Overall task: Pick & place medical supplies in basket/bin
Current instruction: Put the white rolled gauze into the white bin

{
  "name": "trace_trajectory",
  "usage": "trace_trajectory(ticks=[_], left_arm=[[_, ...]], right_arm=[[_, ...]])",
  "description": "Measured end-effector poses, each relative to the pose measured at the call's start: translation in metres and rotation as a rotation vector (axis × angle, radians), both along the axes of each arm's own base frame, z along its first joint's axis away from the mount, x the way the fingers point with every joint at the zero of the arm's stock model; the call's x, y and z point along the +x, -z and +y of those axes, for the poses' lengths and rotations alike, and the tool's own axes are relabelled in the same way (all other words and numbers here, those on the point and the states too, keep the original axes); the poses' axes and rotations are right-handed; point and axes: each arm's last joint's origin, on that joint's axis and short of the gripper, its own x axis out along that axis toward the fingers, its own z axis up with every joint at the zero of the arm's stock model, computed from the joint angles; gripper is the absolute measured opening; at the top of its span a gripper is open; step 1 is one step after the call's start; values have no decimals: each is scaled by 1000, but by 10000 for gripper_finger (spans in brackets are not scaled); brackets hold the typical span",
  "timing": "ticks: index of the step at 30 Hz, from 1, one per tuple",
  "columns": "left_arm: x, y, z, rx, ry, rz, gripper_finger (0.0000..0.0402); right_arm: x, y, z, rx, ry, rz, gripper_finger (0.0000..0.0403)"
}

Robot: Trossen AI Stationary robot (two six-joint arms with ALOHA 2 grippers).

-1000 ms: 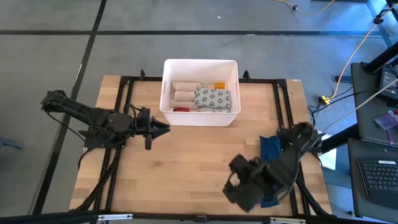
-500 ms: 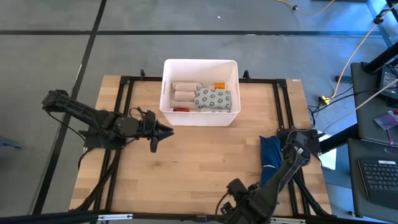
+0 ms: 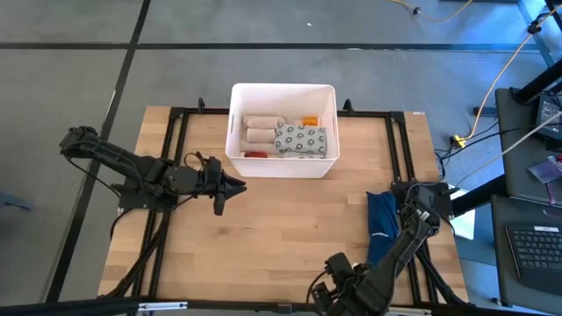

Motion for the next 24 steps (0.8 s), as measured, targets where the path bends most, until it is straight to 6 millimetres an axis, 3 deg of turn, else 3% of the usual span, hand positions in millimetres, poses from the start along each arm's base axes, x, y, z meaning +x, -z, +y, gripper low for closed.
trace_trajectory(ticks=[12, 24], left_arm=[[0, 0, 1, 11, -24, -3, 88], [0, 0, 1, 10, -24, -4, 88]], right_arm=[[-2, 4, 1, -33, -33, 1, 386], [-12, 22, 6, -3, 189, 88, 386]])
